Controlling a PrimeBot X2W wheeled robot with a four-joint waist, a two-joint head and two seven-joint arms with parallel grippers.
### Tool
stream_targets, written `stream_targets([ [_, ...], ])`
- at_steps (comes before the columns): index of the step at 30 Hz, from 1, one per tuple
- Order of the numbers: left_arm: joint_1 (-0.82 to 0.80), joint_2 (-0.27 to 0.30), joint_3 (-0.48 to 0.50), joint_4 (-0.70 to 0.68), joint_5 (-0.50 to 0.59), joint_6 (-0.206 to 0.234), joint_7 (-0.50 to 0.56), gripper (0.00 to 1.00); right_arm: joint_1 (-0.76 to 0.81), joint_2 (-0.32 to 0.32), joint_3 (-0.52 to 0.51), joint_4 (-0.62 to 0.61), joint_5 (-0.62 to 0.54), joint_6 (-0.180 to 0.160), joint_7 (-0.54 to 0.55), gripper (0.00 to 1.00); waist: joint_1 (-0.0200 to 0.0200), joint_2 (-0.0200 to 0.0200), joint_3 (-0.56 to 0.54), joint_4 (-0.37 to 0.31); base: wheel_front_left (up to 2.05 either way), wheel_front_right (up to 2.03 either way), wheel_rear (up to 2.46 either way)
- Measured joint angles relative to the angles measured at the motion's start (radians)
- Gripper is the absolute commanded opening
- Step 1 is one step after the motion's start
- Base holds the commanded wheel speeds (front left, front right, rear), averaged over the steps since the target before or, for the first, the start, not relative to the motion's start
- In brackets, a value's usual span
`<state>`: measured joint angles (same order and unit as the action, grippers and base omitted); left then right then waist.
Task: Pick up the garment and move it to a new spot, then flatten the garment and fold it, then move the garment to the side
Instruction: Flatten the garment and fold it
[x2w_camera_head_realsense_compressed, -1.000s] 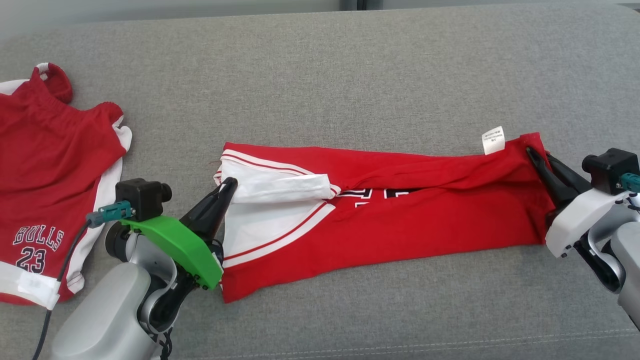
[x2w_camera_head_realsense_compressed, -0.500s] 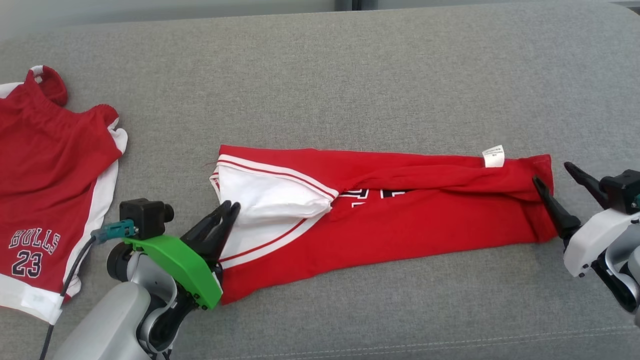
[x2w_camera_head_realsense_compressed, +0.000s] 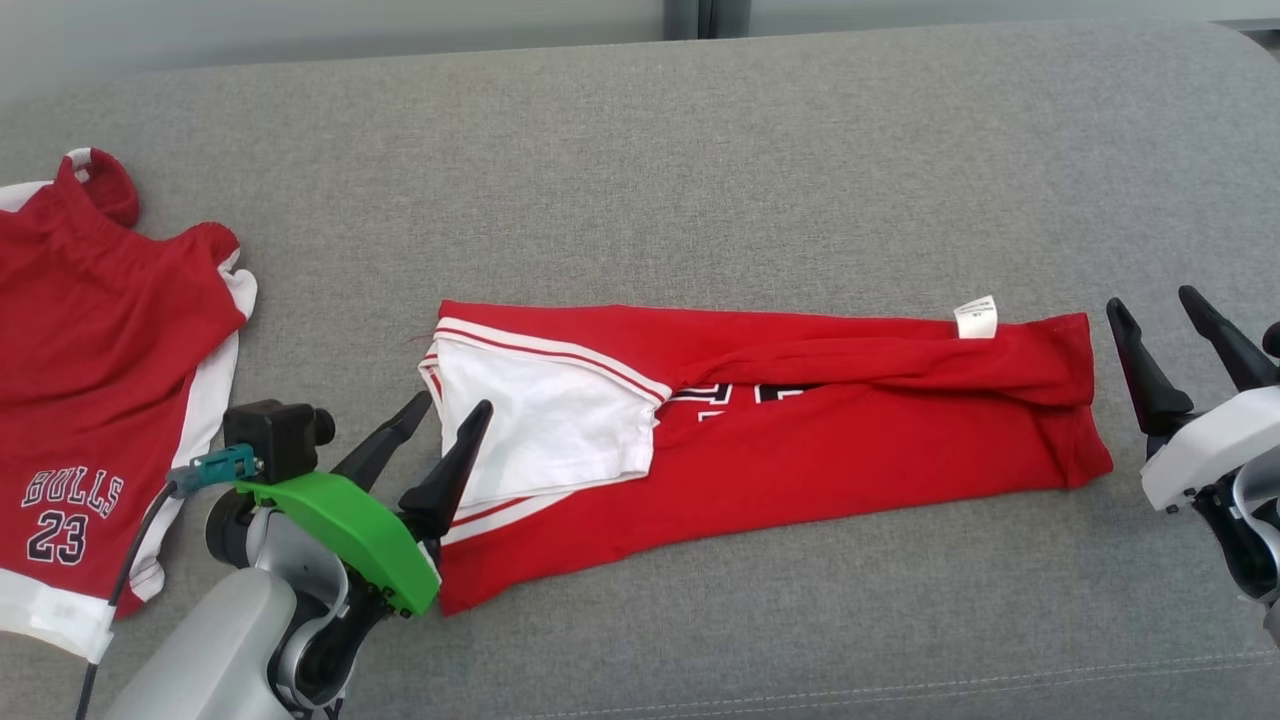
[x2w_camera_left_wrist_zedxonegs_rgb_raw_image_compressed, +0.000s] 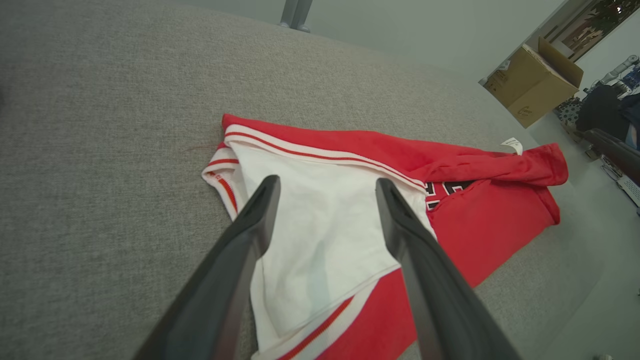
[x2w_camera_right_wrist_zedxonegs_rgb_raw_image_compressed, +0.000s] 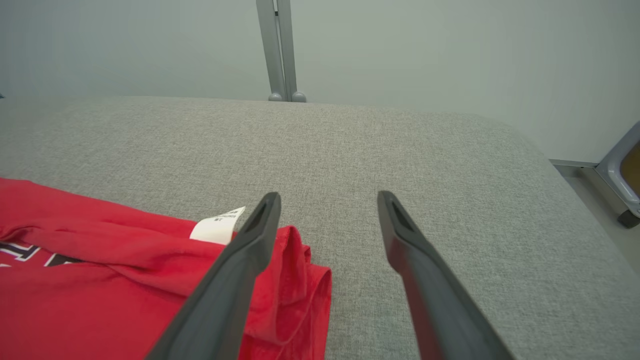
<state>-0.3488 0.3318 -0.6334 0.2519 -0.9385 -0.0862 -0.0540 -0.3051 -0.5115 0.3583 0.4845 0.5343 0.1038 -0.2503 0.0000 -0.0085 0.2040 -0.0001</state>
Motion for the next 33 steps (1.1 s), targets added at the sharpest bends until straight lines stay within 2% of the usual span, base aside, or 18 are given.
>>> stream_targets([
  [8,0.024,0.0,0.018,-0.024,0.0,0.021,-0.025,1.0,0.068,0.067,-0.058,-0.011,0.054,0.0,0.0,1.0,0.0,0.0,-0.024,-0.009,0.0,0.0,0.0],
  [17,0.038,-0.003,0.018,-0.066,0.0,0.04,-0.037,1.0,0.093,0.133,-0.089,0.052,0.121,0.001,0.0,1.0,0.0,0.0,-0.025,-0.006,0.0,0.0,0.0],
  [33,0.042,-0.013,0.007,-0.106,0.0,0.06,-0.044,1.0,0.063,0.186,-0.117,0.172,0.187,0.0,0.002,1.0,0.0,0.0,-0.013,0.032,0.0,0.0,0.0],
])
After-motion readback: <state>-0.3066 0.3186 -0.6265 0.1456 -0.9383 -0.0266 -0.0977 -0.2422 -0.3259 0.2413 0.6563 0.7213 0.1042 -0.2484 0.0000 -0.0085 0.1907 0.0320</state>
